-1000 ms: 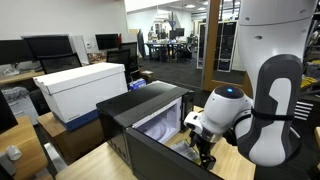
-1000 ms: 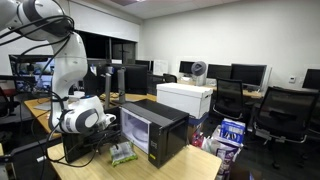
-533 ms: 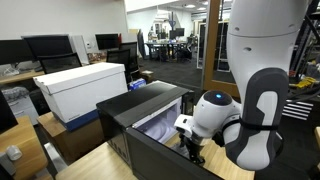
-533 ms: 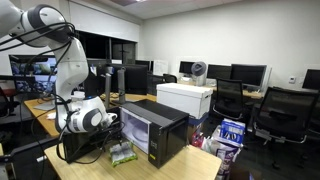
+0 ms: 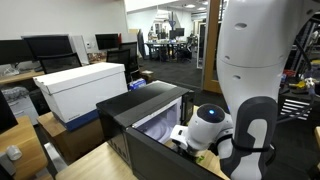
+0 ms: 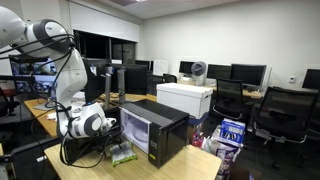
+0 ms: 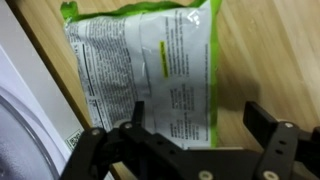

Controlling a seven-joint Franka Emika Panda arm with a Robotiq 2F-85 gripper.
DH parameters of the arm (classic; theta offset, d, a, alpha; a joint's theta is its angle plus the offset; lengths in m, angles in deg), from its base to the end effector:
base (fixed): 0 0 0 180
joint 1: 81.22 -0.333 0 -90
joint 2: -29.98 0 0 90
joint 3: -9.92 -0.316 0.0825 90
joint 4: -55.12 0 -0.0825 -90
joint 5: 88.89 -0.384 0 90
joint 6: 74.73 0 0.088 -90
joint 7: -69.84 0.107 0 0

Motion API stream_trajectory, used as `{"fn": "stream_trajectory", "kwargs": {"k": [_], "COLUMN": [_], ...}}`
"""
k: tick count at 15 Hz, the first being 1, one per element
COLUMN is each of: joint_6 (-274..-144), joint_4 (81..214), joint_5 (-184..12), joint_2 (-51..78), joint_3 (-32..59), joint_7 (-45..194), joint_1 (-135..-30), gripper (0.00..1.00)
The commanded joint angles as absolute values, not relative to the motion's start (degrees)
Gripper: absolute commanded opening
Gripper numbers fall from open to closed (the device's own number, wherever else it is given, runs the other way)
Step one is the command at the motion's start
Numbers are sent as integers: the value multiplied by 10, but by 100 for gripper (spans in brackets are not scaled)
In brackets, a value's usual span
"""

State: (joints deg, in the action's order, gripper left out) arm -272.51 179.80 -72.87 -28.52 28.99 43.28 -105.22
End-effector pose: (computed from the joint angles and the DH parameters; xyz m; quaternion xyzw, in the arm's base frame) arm 0.4932 0.0487 -0.0236 0.8609 0.4816 0.1041 0.1270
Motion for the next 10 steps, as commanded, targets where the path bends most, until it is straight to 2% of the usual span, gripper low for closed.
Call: {"fn": "stream_trajectory", "kwargs": {"k": [1,4,5,7,9,10], "joint_6": [-2729,-2729,-2730,-2730,-2726,-2726], "joint_4": [1742,1675,1660,1643,1641,1653], "joint_5": [-758,-782,-791,-811,-831,-836], "joint_2": [-338,-385,-398,-415,-421,-417], "joint_3": [317,336,344,358,369,376], "joint_7": [437,445,449,458,472,477], "joint_1": [-1088,-1111,-1119,-1136,-1154,-1164], "gripper": [100,100,75,68,52,50]}}
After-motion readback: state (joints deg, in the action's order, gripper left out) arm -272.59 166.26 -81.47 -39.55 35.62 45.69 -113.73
